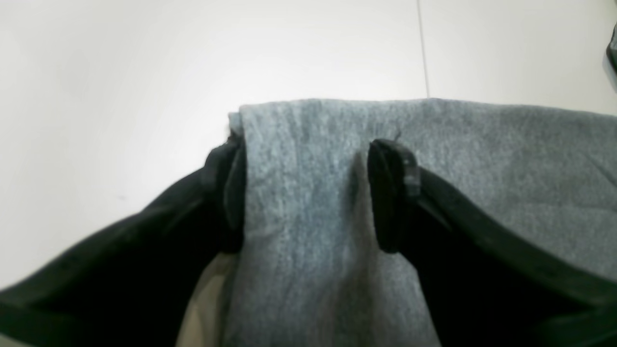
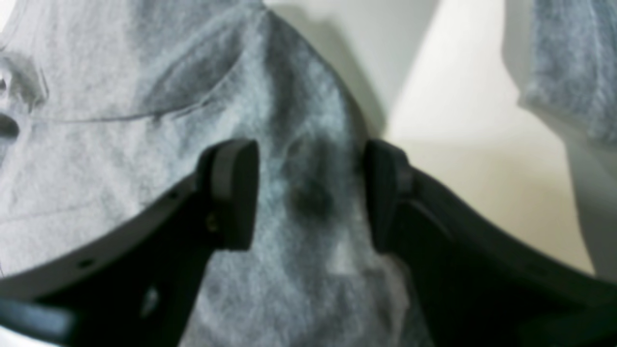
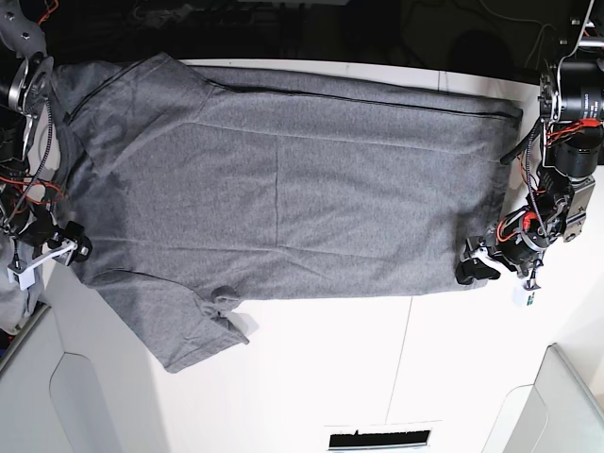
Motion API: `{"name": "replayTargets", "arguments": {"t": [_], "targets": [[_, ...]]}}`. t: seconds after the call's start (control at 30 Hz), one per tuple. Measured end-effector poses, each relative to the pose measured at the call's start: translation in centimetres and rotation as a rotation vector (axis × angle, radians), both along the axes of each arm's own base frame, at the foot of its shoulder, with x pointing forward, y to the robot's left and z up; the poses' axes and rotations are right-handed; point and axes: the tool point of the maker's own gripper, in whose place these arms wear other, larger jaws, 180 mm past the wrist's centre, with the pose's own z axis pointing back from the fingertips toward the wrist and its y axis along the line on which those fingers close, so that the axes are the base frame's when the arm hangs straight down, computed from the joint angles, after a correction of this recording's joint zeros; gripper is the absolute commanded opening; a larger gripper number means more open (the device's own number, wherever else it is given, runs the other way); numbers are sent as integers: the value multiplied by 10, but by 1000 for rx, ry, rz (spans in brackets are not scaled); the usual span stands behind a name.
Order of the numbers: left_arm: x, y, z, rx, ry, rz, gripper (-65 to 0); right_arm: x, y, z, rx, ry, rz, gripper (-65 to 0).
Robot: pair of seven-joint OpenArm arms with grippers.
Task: Layout the t-shirt on the table in an organized manner, then fold the t-shirt properly
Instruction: 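Grasp the hem edge with both grippers and fold it over the shirt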
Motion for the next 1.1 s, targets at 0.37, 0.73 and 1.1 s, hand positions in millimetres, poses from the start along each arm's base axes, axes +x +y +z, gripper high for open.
{"name": "replayTargets", "arguments": {"t": [0.37, 0.73, 1.1], "targets": [[-1, 0, -1, 6, 4, -4, -504, 5, 11, 2, 17, -26, 32, -365], [-2, -6, 10, -38, -28, -84, -650, 10, 25, 10, 11, -74, 123, -650], [-39, 19, 34, -28, 86, -163, -650, -8, 17, 42, -14, -112, 200, -650]]}}
